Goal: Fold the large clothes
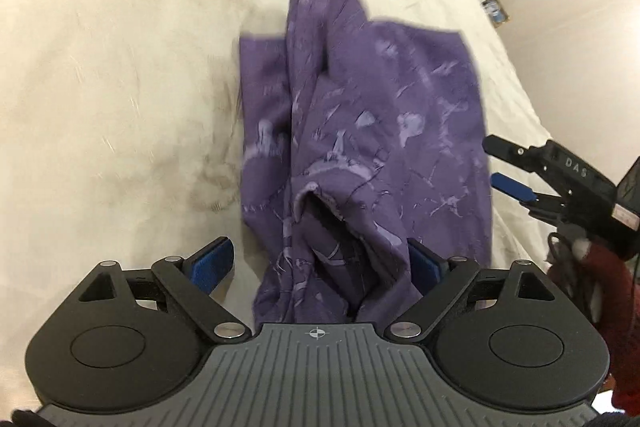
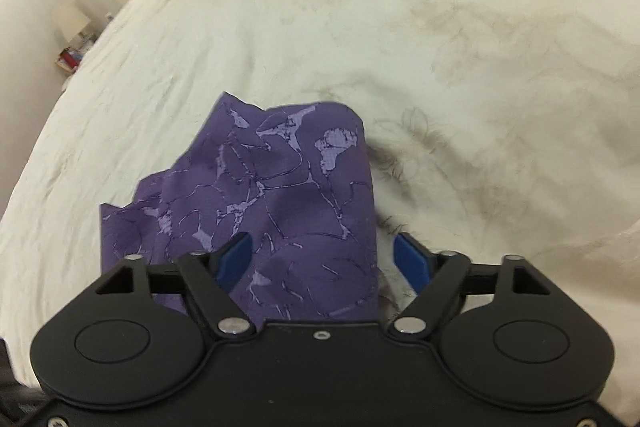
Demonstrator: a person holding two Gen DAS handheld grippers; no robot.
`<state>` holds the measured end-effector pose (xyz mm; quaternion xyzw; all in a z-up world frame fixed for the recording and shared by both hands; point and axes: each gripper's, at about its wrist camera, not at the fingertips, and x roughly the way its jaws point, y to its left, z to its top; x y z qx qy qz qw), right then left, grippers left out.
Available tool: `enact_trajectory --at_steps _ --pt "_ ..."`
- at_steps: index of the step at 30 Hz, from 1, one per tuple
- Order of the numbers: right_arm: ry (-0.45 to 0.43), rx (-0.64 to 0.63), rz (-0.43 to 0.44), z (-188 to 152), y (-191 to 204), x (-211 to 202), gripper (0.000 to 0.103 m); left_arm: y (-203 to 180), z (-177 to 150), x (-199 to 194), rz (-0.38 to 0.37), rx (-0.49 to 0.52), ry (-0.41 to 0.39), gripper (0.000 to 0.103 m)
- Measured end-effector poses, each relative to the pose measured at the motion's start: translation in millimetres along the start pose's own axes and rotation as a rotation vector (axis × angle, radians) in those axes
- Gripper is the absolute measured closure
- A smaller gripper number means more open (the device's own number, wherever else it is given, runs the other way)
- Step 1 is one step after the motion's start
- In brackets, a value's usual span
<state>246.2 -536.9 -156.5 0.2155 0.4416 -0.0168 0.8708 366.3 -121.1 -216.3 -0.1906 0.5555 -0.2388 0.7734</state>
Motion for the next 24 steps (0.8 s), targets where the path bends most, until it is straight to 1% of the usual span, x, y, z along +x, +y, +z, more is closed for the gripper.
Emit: enact_trajectory --at_steps 1,2,3,4,6,7,8,9,11,14,16,17,18,21,22,24 --pt "-0.018 -0.014 0.009 -1.9 -1.2 -6.2 0.015 -3.3 1.4 -9.3 0.018 0.031 -0.023 0.012" --pt "-0.040 -0.029 0.015 -5.0 0.2 -14.2 0.010 -15.9 6.3 -11.9 0.040 0.058 -0.043 0.012" --pt "-0.059 -0.045 0.014 -0.9 2.2 -20.0 0.004 -17.8 11.1 -25.0 0.061 0.086 -0.066 0.012" --pt "-0.077 -0.062 0.009 2.3 4.5 -20.9 0.003 -24.7 12.5 -33.9 0.079 0.119 -0.091 0.012" --pt "-0.122 -0.097 -0.002 -4.1 13.6 -36.1 0.000 -39.3 9.3 -52.5 0.124 0.200 -0.143 0.011" --pt "-0.134 -0.109 -0.009 -1.6 26.5 -37.5 0.000 -53.6 10.3 -52.4 0.153 0.244 -0.163 0.010" --pt "-0.143 -0.118 -0.017 -4.7 29.5 -42.1 0.000 -63.5 8.8 -59.6 0.182 0.289 -0.179 0.008" --pt "-0.157 -0.123 -0.021 -10.3 33.8 -50.1 0.000 -70.6 10.4 -63.1 0.201 0.322 -0.186 0.004" --pt "-0.179 -0.118 -0.016 -17.3 41.8 -61.1 0.000 -83.6 6.9 -74.4 0.206 0.378 -0.187 0.001" --pt "-0.199 -0.121 -0.038 -33.8 53.1 -78.1 0.000 -99.8 -1.1 -91.5 0.208 0.411 -0.207 0.001" --pt "-0.211 -0.122 -0.059 -45.2 60.2 -91.1 0.000 -112.8 -7.7 -100.0 0.224 0.436 -0.233 0.001" --pt "-0.209 -0.118 -0.076 -50.1 63.4 -96.4 0.000 -122.7 -10.8 -97.0 0.238 0.448 -0.250 0.001" --pt "-0.205 -0.115 -0.091 -54.3 66.0 -100.8 0.000 -128.3 -14.8 -102.2 0.256 0.454 -0.270 0.001" --pt "-0.187 -0.115 -0.112 -67.4 71.7 -113.3 0.000 -143.0 -23.5 -107.2 0.351 0.448 -0.319 0.001" --pt "-0.180 -0.116 -0.118 -71.7 73.3 -117.9 0.000 -147.4 -25.3 -109.9 0.394 0.438 -0.324 0.002" --pt "-0.167 -0.114 -0.131 -79.0 76.3 -126.3 0.000 -152.4 -26.2 -113.7 0.449 0.430 -0.314 0.002"
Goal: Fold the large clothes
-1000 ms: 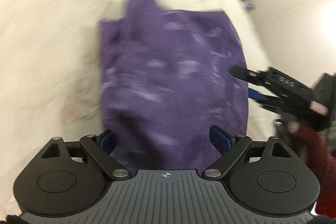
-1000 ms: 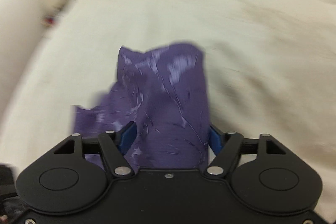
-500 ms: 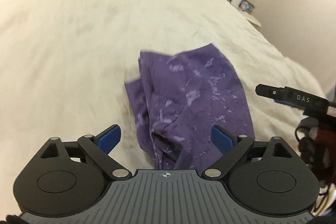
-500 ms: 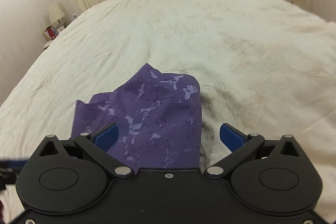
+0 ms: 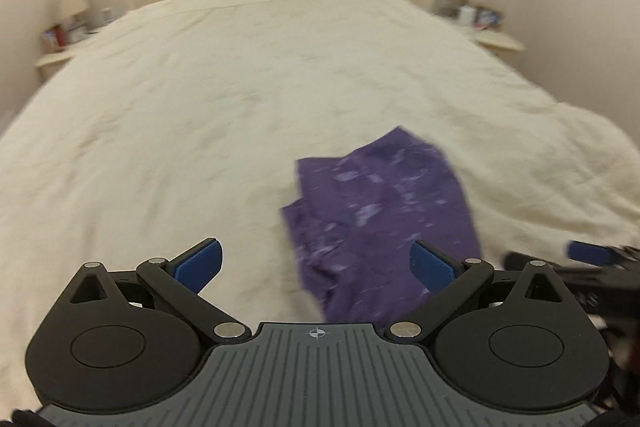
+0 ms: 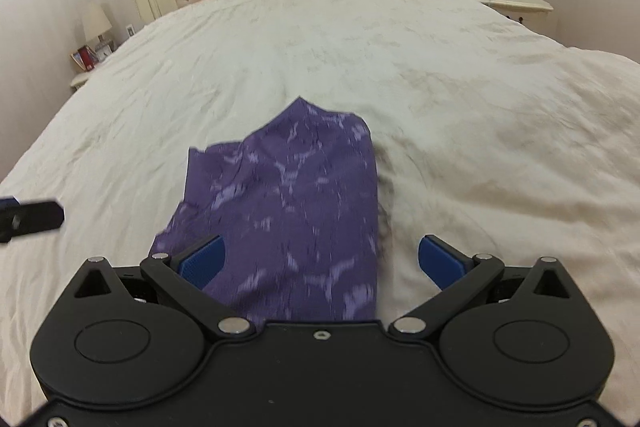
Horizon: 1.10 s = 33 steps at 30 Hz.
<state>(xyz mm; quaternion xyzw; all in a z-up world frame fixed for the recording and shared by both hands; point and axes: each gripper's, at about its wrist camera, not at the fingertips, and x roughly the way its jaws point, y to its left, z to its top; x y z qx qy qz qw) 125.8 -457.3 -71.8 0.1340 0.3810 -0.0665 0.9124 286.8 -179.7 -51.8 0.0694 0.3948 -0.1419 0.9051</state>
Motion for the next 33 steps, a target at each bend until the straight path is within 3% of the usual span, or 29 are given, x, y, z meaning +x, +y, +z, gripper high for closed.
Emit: enact_trajectory --at_steps 11,33 --pt "0.016 -0.015 -0.061 -15.8 20.1 -47.7 0.000 9.0 -14.2 -17.0 0.029 0.008 0.123 0.002" --pt "0.022 0.019 -0.164 -40.0 78.9 -110.0 0.001 53.7 -55.0 -52.4 -0.045 -0.022 0.258 0.002"
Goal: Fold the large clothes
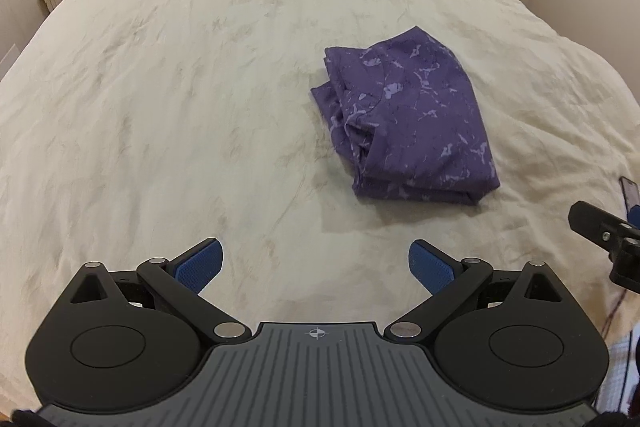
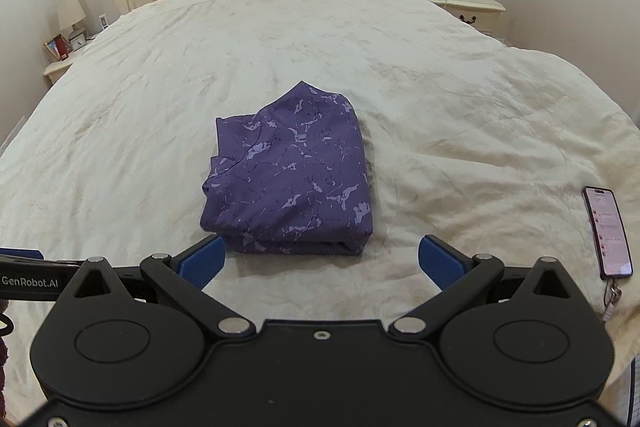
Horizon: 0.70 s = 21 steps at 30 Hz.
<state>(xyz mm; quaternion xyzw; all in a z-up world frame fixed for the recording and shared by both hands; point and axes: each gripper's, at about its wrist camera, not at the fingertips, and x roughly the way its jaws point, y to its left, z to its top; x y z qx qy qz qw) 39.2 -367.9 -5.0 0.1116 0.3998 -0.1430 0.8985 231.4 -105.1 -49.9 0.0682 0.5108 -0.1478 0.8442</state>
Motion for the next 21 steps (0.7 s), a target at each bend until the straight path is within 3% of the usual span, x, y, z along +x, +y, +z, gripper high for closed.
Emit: enact_trajectory --at_steps 7,21 --pt "0.000 0.008 -0.008 -10.5 13.8 -13.3 0.001 10.4 -10.1 -5.9 -0.022 -0.005 0.021 0.002" --pt "0.010 0.030 -0.038 -28.7 28.2 -32.2 0.001 20.7 -34.7 -18.8 0.006 0.034 0.021 0.002"
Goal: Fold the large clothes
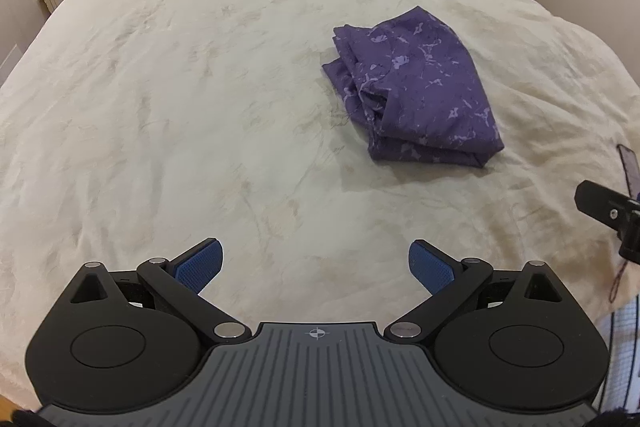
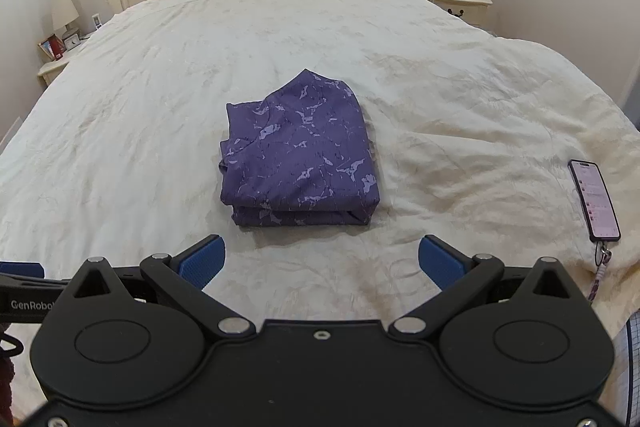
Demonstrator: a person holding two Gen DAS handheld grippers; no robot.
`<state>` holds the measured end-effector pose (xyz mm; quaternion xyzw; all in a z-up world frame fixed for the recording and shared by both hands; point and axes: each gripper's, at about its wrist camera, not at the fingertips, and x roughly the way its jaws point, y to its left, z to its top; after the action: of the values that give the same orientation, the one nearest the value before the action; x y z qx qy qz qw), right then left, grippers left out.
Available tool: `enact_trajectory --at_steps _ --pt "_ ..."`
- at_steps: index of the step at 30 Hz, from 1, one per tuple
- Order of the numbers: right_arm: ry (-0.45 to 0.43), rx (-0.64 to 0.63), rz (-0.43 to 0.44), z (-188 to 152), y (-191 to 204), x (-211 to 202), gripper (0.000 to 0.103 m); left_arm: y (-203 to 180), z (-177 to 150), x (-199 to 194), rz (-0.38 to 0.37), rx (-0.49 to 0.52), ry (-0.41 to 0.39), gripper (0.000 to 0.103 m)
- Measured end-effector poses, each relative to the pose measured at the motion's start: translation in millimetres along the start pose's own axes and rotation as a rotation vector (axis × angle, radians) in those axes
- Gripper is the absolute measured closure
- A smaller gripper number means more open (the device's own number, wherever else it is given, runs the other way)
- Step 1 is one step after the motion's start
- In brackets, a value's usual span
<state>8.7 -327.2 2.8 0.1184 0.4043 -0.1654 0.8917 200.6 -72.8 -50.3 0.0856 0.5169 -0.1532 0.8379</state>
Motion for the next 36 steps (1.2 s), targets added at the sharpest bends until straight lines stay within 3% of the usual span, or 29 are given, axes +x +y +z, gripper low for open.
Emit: enact_trajectory --at_steps 21,36 --pt "0.014 0.033 -0.009 -14.8 8.8 -5.3 0.001 1.9 -12.2 -6.4 0.002 0.020 0.011 0.002" --pt "0.035 0.050 -0.019 -9.7 3.8 9.5 0.001 -8.1 -4.4 10.6 -0.009 0.042 0.048 0.002"
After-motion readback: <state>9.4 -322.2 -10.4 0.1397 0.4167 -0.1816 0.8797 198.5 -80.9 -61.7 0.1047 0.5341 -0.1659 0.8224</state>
